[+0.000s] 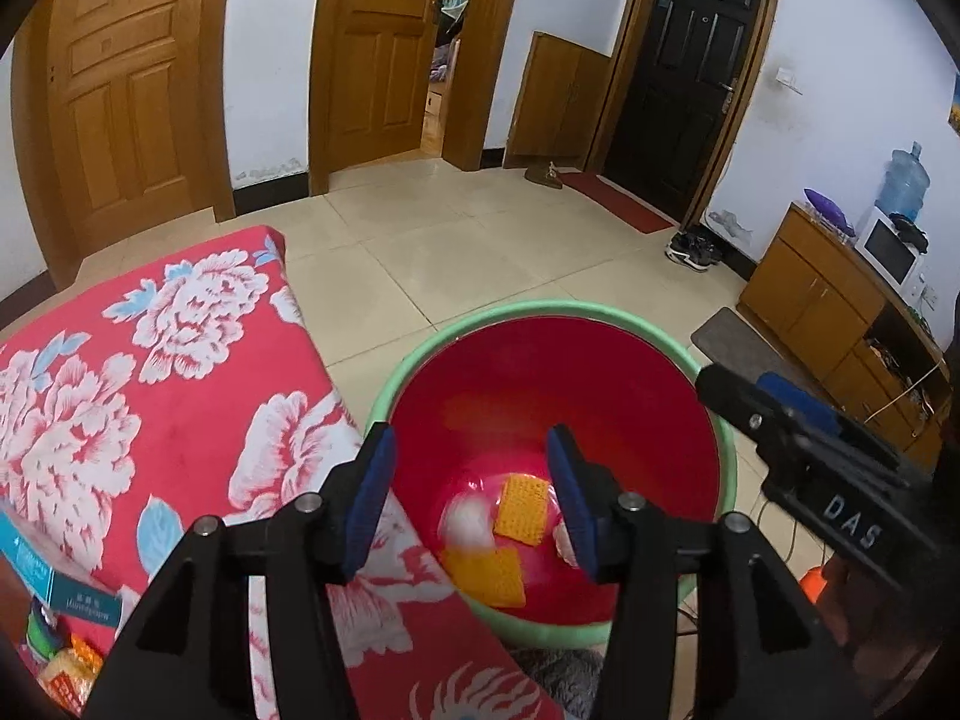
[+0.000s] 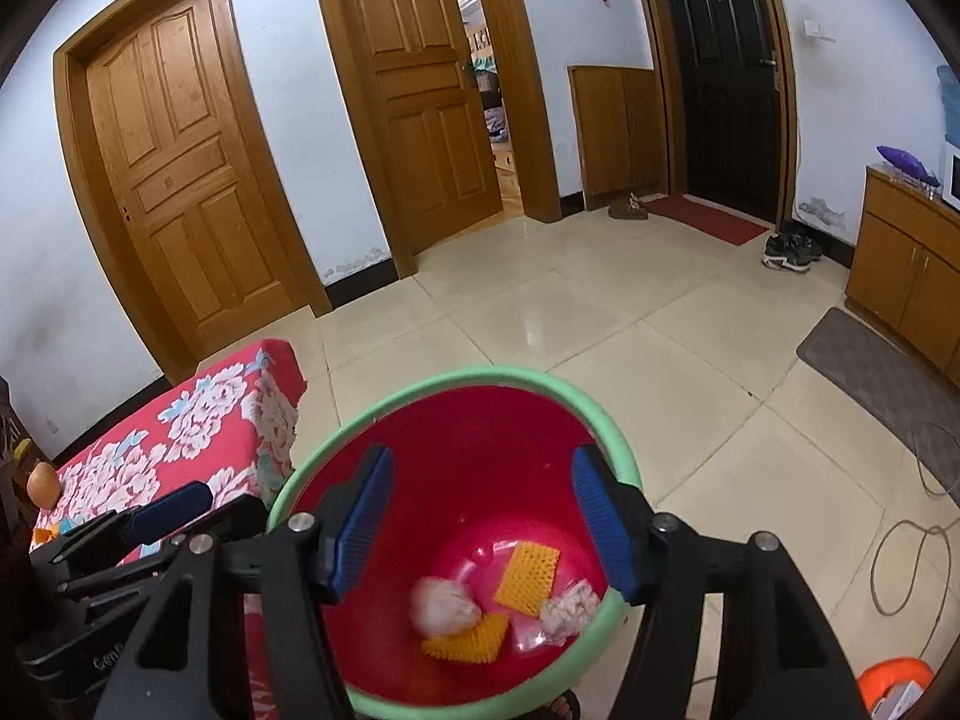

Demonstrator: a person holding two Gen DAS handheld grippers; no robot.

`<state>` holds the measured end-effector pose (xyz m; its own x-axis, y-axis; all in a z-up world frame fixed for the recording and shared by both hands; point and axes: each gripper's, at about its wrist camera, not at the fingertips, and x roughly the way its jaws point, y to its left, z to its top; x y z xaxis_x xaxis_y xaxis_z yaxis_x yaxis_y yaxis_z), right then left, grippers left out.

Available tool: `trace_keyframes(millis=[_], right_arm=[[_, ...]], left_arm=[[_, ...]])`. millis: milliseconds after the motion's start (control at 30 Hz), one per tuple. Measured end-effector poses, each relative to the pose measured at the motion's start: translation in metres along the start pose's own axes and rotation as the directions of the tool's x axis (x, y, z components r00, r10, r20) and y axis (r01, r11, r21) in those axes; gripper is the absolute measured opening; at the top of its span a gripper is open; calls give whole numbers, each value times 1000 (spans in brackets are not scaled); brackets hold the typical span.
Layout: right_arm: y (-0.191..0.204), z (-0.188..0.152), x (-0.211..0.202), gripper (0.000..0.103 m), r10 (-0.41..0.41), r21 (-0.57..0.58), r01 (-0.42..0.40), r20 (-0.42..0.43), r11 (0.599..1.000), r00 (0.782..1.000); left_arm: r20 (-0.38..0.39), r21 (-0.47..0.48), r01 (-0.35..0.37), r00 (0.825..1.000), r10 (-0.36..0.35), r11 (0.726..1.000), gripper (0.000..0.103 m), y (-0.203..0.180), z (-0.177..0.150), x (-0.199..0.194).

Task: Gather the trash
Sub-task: 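Move both open tools back toward the remaining items on the table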

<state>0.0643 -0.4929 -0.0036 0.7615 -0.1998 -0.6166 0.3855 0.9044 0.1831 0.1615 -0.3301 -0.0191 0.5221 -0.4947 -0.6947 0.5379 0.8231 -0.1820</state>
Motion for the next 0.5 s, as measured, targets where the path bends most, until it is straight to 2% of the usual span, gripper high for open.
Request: trace_keyframes(millis=[267, 500], right_arm=[[7, -22, -13, 65, 8, -3, -8, -37, 1000, 999], [19, -35, -37, 65, 12, -27, -13, -32, 1000, 999]], left_arm=[[-5, 1, -13, 1000, 13, 1000, 52, 2, -12, -17], [18, 10, -21, 1000, 20, 1000, 52, 4, -26, -44]])
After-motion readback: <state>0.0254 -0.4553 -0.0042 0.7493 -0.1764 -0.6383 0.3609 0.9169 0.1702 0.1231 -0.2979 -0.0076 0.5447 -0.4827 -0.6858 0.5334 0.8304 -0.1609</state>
